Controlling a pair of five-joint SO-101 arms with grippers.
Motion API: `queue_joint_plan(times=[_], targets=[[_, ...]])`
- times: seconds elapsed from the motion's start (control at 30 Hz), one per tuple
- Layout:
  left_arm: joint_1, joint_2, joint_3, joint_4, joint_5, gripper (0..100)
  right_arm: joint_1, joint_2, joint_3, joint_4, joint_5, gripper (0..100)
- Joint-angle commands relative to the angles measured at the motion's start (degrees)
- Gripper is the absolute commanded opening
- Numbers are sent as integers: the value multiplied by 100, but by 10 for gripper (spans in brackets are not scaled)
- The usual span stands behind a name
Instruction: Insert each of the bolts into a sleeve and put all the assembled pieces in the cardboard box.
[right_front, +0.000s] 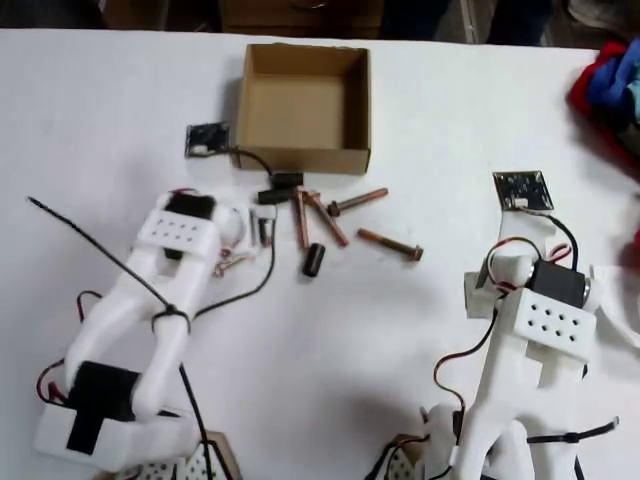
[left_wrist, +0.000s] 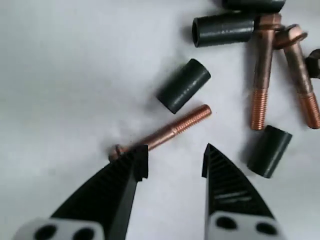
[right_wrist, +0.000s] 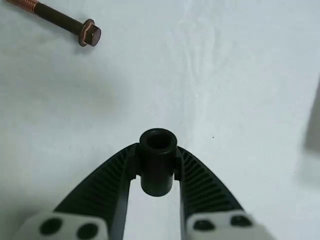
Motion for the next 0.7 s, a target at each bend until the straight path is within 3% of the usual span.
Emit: queue_joint_plan(times=[0.0,0.23,0.37,0.5,0.67], targets=[[264,-255,75,132,712,195,40,-180,-53,-57,-9,22],[246,-229,119,-158,1319,196,40,-180,-44,-57,-9,22],[246,-220,163,-484,2629,196,40,-180,-44,-57,-9,22],[334,-220,136,-677,3253,196,40,-180,-35,-48,-9,22],[668,-229,145,-149,3534,196,75,-180,-26,-48,-9,22]])
